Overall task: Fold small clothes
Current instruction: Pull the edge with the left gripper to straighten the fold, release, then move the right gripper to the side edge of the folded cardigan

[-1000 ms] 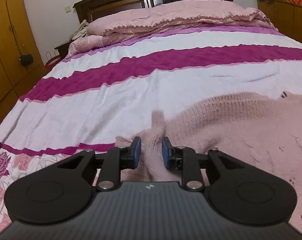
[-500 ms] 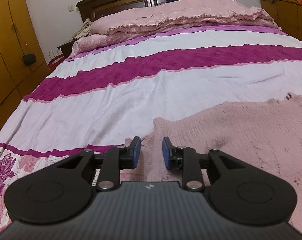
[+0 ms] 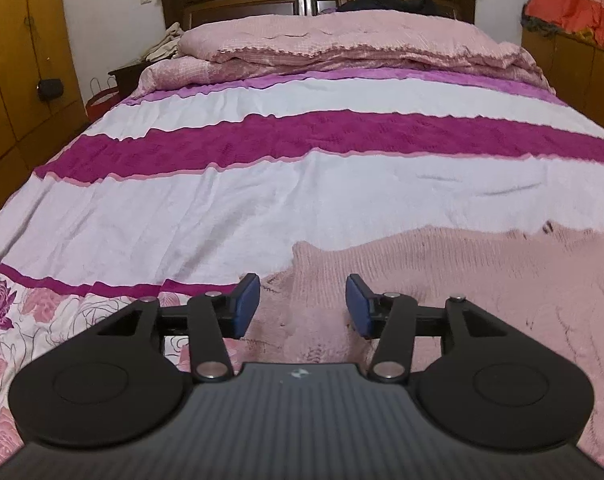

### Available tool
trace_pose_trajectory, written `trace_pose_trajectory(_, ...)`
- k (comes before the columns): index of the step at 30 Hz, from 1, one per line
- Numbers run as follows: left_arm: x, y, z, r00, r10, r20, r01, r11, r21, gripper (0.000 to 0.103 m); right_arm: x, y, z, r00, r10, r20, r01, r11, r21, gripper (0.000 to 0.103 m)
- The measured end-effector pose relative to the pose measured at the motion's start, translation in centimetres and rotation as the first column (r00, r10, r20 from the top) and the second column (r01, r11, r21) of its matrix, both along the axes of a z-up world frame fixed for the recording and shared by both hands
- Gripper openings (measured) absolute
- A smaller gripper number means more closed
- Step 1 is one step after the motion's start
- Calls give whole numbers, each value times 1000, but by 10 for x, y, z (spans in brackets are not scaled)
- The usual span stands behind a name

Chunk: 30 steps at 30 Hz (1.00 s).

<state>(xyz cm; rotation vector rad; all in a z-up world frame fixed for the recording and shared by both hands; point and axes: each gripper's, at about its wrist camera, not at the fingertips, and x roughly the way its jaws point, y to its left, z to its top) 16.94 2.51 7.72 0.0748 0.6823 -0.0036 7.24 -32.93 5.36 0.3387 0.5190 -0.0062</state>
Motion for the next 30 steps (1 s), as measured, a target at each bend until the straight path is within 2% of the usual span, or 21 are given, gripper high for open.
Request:
trace_pose_trajectory(7, 11, 1, -13, 999, -8, -33, 6, 999, -36, 56, -8, 16, -20, 1000, 0, 23, 2, 997, -78, 68)
trace_pose_trajectory(9, 20, 3, -21, 998, 8, -64, -12, 998, -69, 56, -10, 20, -24, 999, 4, 34, -1, 994, -112, 68)
trace_pose_trajectory(12, 36, 13, -34, 992, 48, -114, -66, 985, -162, 56, -12, 23, -26, 999, 9, 45, -2, 991, -135, 69)
trace_pose_trajectory(13, 41, 17, -37, 991, 59, -123, -82, 978, -194, 49, -12, 22, -27, 999, 9, 48, -2, 991, -135, 69)
trace_pose_trajectory(14, 42, 21, -39, 990, 70, -123, -96, 970, -225, 32, -13, 21, -27, 999, 9, 51, -2, 991, -131, 69)
trace_pose_trajectory(16, 42, 28, -37, 990, 97, -104, -121, 959, -258, 10, -14, 19, -28, 998, 6, 57, 0, 993, -115, 68)
trace_pose_trajectory(18, 36, 33, -30, 992, 116, -49, -125, 952, -278, 9, -15, 16, -29, 998, 4, 66, 2, 995, -96, 68)
trace_pose_trajectory(21, 31, 30, -22, 989, 142, 29, -134, 974, -182, 9, -16, 15, -29, 997, 3, 74, 4, 996, -86, 68)
trace_pose_trajectory(25, 44, 25, -37, 990, 144, -2, -143, 983, -110, 9, -16, 19, -30, 997, 8, 73, 0, 995, -102, 68)
trace_pose_trajectory(28, 49, 13, -55, 989, 143, 31, -145, 986, 76, 9, -16, 19, -31, 998, 12, 69, -5, 995, -101, 68)
trace_pose_trajectory(30, 50, 16, -59, 988, 149, 26, -151, 985, 79, 9, -15, 19, -32, 998, 15, 68, -8, 995, -98, 68)
